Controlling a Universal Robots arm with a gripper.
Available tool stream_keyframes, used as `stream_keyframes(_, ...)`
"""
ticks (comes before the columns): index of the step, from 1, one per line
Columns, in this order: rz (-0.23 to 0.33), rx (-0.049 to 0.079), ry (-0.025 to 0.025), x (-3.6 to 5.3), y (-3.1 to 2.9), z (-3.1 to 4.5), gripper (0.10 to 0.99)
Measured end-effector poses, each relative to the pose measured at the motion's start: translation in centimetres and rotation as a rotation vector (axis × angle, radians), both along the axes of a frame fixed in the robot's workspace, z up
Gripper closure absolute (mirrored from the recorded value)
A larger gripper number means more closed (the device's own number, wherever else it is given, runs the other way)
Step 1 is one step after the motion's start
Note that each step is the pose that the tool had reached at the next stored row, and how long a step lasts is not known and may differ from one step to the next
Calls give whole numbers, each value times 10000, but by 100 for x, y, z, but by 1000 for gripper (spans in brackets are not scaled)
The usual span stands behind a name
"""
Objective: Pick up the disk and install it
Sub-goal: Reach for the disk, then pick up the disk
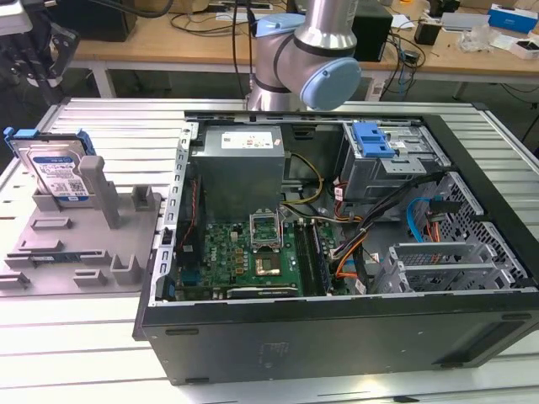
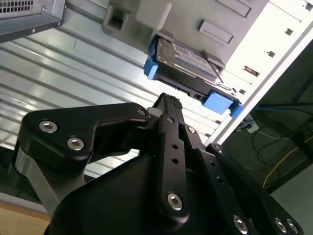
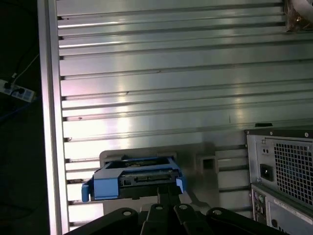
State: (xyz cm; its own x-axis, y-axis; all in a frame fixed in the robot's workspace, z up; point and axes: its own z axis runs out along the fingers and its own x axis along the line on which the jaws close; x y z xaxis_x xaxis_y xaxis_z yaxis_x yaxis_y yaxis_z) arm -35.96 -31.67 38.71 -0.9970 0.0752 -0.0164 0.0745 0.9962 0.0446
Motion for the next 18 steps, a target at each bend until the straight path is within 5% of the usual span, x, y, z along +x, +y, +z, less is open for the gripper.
stream_keyframes(15,6,0,29,-1,0,0,980)
stream_keyframes(18,521,-16,28,-5,9,0,980)
